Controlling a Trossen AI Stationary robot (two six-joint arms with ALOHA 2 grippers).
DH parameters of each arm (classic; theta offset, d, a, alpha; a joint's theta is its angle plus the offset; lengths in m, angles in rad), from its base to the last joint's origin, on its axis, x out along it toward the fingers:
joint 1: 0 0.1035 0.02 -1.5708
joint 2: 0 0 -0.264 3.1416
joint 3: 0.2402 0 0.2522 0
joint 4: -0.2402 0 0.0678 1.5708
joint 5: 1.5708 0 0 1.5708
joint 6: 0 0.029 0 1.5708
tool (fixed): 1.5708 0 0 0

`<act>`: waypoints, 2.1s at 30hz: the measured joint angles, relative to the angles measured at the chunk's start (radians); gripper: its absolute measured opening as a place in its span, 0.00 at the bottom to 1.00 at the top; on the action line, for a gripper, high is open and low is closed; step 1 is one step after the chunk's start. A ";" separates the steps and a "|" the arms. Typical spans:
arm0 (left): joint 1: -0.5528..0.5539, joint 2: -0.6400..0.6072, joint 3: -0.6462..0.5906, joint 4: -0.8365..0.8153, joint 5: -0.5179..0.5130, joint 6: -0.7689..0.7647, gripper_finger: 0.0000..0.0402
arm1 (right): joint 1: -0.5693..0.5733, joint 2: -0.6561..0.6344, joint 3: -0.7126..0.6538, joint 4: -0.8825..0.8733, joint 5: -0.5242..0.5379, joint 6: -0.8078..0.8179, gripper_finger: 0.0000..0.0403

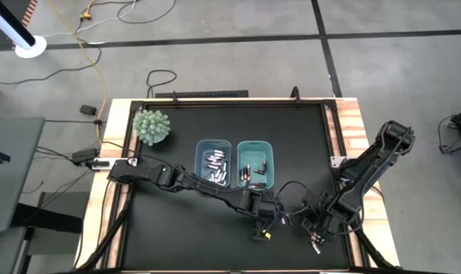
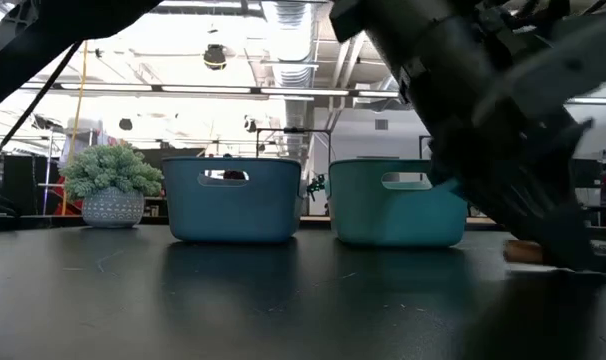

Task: Sort batteries
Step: Put the black battery into the green bin

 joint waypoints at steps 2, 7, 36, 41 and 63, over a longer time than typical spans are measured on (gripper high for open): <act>0.000 -0.012 0.016 -0.031 -0.002 -0.001 0.12 | 0.000 0.000 0.000 0.001 -0.001 -0.010 0.29; -0.003 -0.110 0.017 -0.113 -0.087 0.002 0.13 | 0.000 0.000 0.000 0.002 -0.003 -0.013 0.29; 0.381 -0.258 -0.135 -0.299 -0.072 -0.069 0.14 | -0.109 -0.001 0.001 0.034 -0.020 0.144 0.29; 0.381 -0.255 -0.219 -0.230 -0.068 -0.043 0.14 | -0.130 -0.001 0.001 0.033 -0.019 0.185 0.29; 0.402 -0.257 -0.342 -0.131 -0.076 -0.002 0.26 | -0.146 0.000 0.000 0.033 0.004 0.261 0.29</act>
